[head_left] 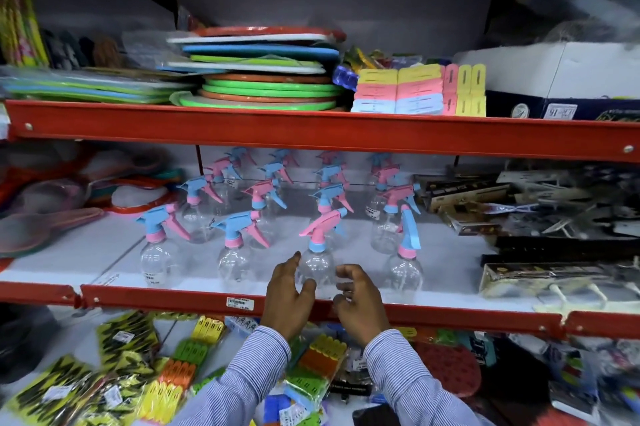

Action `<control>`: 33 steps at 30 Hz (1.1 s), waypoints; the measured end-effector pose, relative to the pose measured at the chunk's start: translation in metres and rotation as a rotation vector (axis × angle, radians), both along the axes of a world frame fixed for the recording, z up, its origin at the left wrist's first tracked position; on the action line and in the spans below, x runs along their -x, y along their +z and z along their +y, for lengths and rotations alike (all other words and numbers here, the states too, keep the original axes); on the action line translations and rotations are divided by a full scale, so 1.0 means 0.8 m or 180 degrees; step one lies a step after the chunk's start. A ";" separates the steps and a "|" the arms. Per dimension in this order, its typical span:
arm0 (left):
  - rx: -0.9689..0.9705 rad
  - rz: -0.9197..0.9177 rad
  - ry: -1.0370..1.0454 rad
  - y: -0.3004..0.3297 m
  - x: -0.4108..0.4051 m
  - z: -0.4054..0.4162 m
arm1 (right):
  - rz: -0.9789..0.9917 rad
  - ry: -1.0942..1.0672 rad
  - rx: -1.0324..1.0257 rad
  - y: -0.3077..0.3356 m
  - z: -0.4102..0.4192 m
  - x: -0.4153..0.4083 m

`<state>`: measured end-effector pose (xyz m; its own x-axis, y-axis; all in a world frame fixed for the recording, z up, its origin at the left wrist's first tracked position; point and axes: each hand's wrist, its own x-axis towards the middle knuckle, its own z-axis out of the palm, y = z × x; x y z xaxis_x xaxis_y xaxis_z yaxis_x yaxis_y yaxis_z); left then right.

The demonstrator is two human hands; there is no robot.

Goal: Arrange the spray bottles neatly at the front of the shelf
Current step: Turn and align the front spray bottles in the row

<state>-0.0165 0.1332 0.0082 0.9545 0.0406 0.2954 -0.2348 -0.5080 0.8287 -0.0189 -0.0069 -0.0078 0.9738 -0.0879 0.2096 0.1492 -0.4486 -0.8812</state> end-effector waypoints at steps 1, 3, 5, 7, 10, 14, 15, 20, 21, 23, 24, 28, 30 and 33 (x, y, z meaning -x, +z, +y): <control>0.0002 0.0041 0.0010 0.002 0.000 0.001 | -0.0011 -0.0064 -0.0011 0.000 0.000 0.000; 0.0032 0.0050 0.0076 0.002 0.000 0.004 | -0.0016 -0.0189 -0.0052 0.002 0.002 -0.001; 0.0110 -0.0026 0.0120 -0.002 0.004 0.005 | 0.0056 -0.0150 -0.0014 0.003 0.003 -0.005; 0.0099 -0.0131 0.0098 -0.006 0.010 0.007 | 0.0163 -0.0026 0.0088 0.005 0.005 -0.008; 0.0038 -0.0188 0.0011 -0.008 0.012 0.007 | 0.0218 0.0057 0.0134 0.007 0.006 -0.009; 0.0080 -0.0165 -0.0014 -0.005 0.010 0.009 | 0.0160 0.0021 0.0025 0.010 0.007 -0.004; 0.0080 -0.0154 -0.0025 -0.005 0.010 0.010 | 0.0158 0.0009 -0.0006 0.010 0.006 -0.003; 0.0084 -0.0077 -0.0055 -0.006 0.007 0.012 | 0.0132 0.0002 -0.0003 0.014 0.008 0.002; 0.0084 -0.0067 -0.0060 -0.005 0.006 0.012 | 0.0124 0.0001 0.0004 0.014 0.008 0.002; 0.0079 -0.0059 -0.0070 -0.005 0.006 0.012 | 0.0117 -0.0008 -0.0001 0.014 0.008 0.002; 0.0083 -0.0059 -0.0076 -0.005 0.006 0.012 | 0.0114 -0.0010 -0.0006 0.014 0.008 0.002; 0.0085 -0.0029 -0.0088 -0.006 0.007 0.014 | 0.0099 -0.0009 -0.0032 0.012 0.008 0.002; 0.0082 -0.0036 -0.0092 -0.006 0.006 0.014 | 0.0085 -0.0005 -0.0031 0.011 0.007 0.001; 0.0072 -0.0033 -0.0104 -0.007 0.005 0.014 | 0.0071 -0.0005 0.0000 0.009 0.006 0.000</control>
